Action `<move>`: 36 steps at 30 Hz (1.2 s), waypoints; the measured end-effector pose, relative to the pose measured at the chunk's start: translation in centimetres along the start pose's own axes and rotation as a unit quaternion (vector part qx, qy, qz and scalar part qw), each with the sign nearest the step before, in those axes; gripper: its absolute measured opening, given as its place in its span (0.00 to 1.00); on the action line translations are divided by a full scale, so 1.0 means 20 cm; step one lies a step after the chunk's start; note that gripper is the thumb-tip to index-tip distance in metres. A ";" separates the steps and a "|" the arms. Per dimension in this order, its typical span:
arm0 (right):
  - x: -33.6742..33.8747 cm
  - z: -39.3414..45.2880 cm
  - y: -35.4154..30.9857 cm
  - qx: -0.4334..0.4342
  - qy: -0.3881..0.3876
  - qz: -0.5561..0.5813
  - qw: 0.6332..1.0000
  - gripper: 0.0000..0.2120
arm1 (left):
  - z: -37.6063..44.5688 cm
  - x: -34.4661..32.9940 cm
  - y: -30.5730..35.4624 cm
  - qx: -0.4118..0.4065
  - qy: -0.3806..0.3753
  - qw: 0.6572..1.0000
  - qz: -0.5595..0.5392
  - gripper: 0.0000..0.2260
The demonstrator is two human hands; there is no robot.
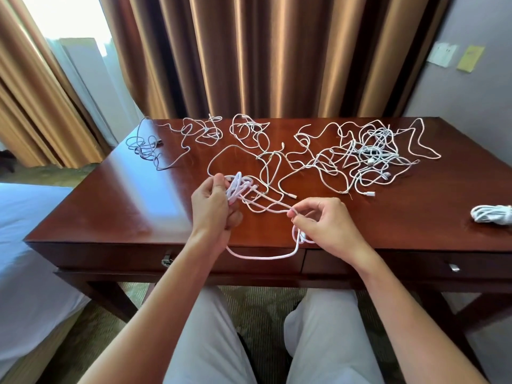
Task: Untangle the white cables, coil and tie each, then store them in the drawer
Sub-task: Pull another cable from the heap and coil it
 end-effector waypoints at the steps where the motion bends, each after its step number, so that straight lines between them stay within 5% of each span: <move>1: 0.01 0.00 0.00 -0.002 0.008 0.011 1.000 0.05 | 0.00 0.01 -0.03 0.019 0.002 1.000 -0.007 0.14; 4: 0.05 0.01 0.00 0.010 0.039 0.031 0.999 0.04 | 0.00 -0.01 0.00 -0.074 -0.036 0.984 0.155 0.09; 7: 0.06 0.02 -0.06 0.043 0.055 -0.051 0.996 0.06 | -0.11 -0.19 0.08 -0.247 -0.149 0.882 0.374 0.15; 10: 0.03 0.01 -0.14 0.068 0.052 -0.059 0.995 0.10 | -0.23 -0.35 0.01 -0.268 -0.239 0.812 0.460 0.12; 16: 0.04 -0.01 -0.15 0.055 0.028 0.103 0.993 0.09 | -0.27 -0.39 0.04 -0.295 -0.253 0.800 0.458 0.05; 23: 0.09 0.00 -0.06 0.023 0.058 0.168 0.984 0.10 | -0.18 -0.27 0.11 -0.245 -0.190 0.889 0.336 0.14; 28: 0.05 -0.03 0.08 -0.066 0.072 0.292 0.951 0.09 | -0.08 -0.11 0.07 -0.111 -0.090 0.974 0.173 0.15; 33: -0.01 -0.04 0.13 -0.100 0.044 0.164 0.980 0.14 | -0.09 -0.15 0.07 -0.062 -0.125 0.989 0.043 0.13; 36: -0.06 -0.04 0.09 -0.065 0.003 -0.018 0.998 0.12 | -0.11 -0.21 0.06 -0.030 -0.166 0.986 -0.002 0.12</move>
Point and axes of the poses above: each hand's wrist, its own z-axis towards the middle knuckle, its own x-axis out of the back of the hand, y = z × x, the point moved 10 cm from there along z, towards the middle knuckle, and after that the axes turned 4 degrees about -z, right-handed, at the moved point
